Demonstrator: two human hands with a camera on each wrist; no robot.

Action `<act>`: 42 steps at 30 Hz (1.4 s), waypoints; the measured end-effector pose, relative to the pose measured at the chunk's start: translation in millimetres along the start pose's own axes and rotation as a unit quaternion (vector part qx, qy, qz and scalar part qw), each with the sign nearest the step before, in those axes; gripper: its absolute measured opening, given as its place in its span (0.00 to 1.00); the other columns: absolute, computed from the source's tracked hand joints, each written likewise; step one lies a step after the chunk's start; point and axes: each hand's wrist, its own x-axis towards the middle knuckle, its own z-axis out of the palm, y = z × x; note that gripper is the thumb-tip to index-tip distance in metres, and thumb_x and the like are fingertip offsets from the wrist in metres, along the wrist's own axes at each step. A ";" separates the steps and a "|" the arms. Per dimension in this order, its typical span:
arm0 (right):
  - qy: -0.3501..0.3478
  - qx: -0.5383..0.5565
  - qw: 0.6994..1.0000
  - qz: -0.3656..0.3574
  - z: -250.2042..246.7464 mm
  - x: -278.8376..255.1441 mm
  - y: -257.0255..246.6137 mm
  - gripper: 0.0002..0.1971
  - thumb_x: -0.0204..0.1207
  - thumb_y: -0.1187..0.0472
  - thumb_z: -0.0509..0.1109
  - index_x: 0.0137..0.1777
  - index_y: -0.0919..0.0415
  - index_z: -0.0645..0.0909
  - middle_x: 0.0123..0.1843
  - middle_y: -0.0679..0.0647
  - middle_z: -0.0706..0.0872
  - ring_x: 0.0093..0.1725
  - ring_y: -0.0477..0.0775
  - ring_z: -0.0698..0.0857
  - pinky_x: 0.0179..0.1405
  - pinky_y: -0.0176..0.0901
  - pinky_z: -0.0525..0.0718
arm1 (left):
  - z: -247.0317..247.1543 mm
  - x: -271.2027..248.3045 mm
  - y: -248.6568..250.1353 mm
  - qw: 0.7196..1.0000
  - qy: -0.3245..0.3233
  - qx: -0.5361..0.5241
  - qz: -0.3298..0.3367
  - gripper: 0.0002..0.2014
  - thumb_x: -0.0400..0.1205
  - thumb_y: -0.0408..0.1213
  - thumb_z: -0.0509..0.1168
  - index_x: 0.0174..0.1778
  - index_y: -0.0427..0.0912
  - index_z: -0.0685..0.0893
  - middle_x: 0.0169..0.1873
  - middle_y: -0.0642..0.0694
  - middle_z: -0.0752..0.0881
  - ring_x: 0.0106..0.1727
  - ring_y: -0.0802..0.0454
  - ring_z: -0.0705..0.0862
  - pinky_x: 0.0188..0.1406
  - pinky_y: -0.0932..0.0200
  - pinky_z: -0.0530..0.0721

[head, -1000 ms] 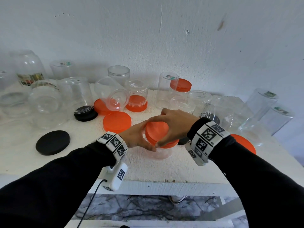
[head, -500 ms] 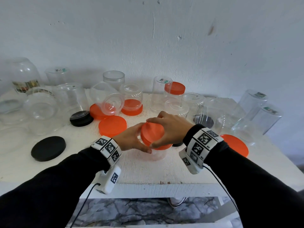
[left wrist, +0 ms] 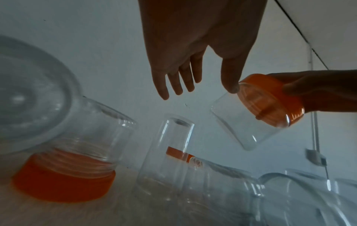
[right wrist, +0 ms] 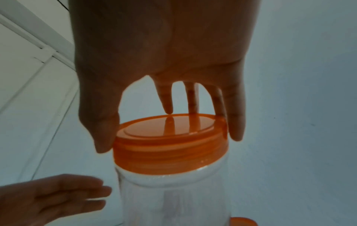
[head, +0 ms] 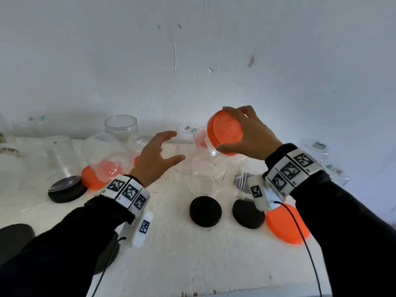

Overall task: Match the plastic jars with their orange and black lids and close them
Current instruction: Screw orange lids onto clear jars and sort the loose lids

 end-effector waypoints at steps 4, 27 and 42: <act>0.027 0.010 0.999 0.041 -8.7 39.6 39.3 0.48 0.59 0.44 0.80 0.78 0.44 0.59 0.74 0.49 0.61 0.69 0.61 0.72 0.64 0.60 0.77 | 23.5 29.0 -3.4 0.995 0.017 0.082 0.061 0.27 0.74 0.37 0.73 0.69 0.43 0.74 0.66 0.51 0.76 0.65 0.56 0.72 0.62 0.68 0.64; -0.199 -0.087 0.973 0.076 38.7 186.9 131.6 0.46 0.63 0.45 0.79 0.79 0.49 0.58 0.75 0.56 0.61 0.69 0.63 0.72 0.64 0.54 0.77 | 58.1 116.4 -32.3 0.971 -0.037 0.204 0.121 0.25 0.70 0.56 0.60 0.55 0.44 0.86 0.58 0.48 0.85 0.60 0.56 0.77 0.56 0.59 0.77; -0.315 -0.139 0.939 0.010 84.2 232.6 117.1 0.47 0.63 0.45 0.79 0.79 0.45 0.57 0.75 0.54 0.63 0.72 0.62 0.70 0.66 0.56 0.76 | 56.9 117.9 -43.3 0.970 -0.047 0.188 0.149 0.23 0.71 0.50 0.61 0.55 0.41 0.86 0.58 0.48 0.85 0.62 0.55 0.75 0.60 0.61 0.74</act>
